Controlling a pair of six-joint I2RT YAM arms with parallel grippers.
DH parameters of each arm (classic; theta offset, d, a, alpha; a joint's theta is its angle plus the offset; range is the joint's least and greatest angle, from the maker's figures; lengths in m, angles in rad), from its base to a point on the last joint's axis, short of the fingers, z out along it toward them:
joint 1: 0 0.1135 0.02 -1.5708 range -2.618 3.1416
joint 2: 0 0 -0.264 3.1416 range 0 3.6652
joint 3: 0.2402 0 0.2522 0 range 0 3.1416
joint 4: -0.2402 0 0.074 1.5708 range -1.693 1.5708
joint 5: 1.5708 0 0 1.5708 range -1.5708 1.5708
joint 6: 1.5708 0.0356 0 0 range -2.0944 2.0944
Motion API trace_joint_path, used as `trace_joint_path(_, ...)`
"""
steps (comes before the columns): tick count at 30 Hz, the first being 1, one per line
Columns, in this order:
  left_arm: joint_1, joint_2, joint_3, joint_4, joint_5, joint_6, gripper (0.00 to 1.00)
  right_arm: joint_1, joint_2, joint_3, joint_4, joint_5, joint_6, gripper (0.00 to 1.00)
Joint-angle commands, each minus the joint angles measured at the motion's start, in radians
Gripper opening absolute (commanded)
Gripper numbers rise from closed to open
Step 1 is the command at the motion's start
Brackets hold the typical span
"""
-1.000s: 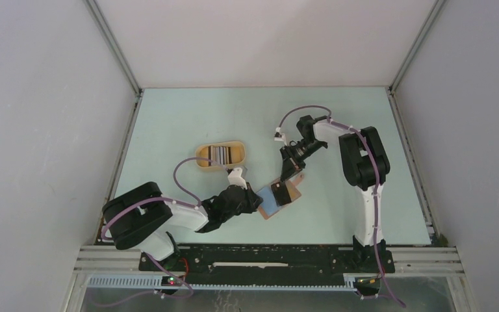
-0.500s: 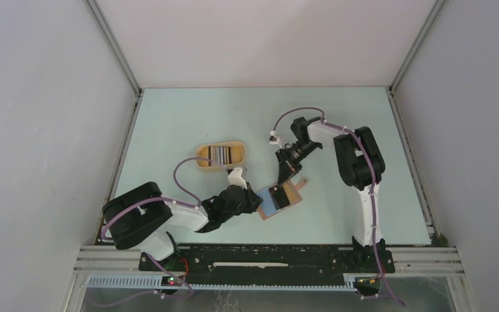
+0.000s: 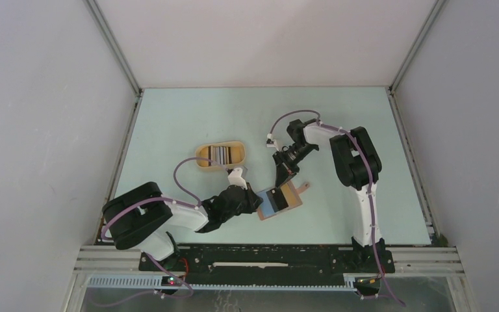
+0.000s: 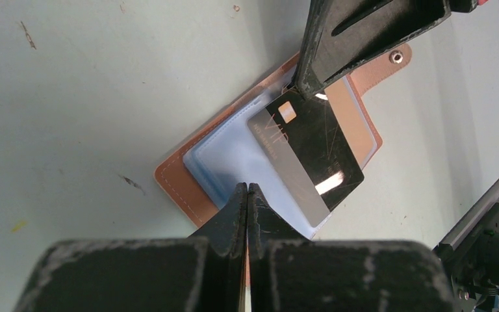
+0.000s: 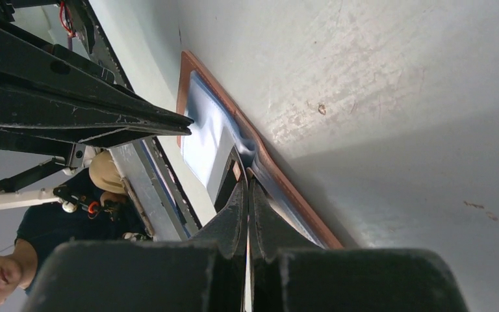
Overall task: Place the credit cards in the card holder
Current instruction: Insert the credit card into the card holder.
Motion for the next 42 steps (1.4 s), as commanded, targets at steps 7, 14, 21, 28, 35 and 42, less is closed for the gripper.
trace_joint_path(7, -0.007, -0.023, 0.035, 0.002, 0.006, 0.021, 0.03, 0.026, 0.014, 0.031, 0.012, 0.003, 0.004, 0.09)
trace_joint_path(14, -0.008, -0.078, 0.019, 0.011, 0.030, 0.041, 0.10, 0.006, -0.050, 0.017, 0.018, 0.026, -0.017, 0.32)
trace_joint_path(21, -0.007, -0.096, 0.004, 0.021, 0.051, 0.046, 0.13, 0.010, -0.095, 0.005, 0.036, 0.071, -0.031, 0.40)
trace_joint_path(28, -0.007, -0.134, -0.037, 0.055, 0.071, 0.060, 0.13, 0.010, -0.179, -0.023, 0.058, 0.148, -0.062, 0.42)
trace_joint_path(35, -0.007, -0.168, -0.072, 0.044, 0.044, 0.039, 0.09, 0.055, -0.293, -0.093, 0.069, 0.267, -0.174, 0.20)
trace_joint_path(42, -0.007, -0.175, -0.084, 0.000, 0.030, 0.004, 0.02, 0.117, -0.281, -0.126, 0.046, 0.427, -0.199, 0.09)
